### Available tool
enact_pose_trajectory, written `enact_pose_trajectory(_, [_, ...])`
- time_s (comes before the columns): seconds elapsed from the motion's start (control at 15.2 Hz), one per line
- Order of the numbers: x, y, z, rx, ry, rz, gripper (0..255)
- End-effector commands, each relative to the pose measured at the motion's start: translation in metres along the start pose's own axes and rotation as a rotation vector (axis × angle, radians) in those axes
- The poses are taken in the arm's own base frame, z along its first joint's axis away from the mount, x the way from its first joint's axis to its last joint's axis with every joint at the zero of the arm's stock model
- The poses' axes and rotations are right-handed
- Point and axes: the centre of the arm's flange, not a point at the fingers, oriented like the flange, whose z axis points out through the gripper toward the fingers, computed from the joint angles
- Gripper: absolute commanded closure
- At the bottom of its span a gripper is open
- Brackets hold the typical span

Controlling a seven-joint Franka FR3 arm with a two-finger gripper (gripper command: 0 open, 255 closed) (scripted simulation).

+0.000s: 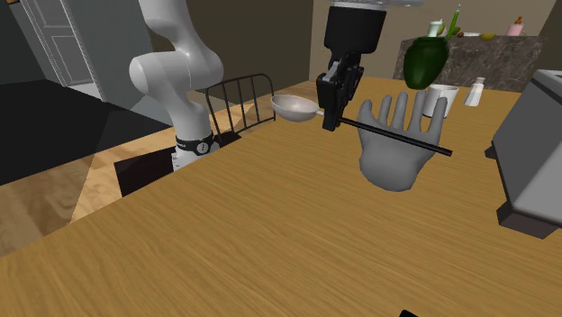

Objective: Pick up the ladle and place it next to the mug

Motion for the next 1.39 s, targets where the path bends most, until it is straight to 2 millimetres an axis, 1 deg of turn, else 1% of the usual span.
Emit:
enact_pose_trajectory(0.0, [-0.001, 0.0, -0.011, 0.0, 0.0, 0.0, 255])
enact_pose_trajectory(0.46, [-0.005, 0.0, -0.046, 0.0, 0.0, 0.0, 255])
enact_pose_trajectory(1.32, [0.0, -0.172, -0.045, 0.0, 0.0, 0.0, 255])
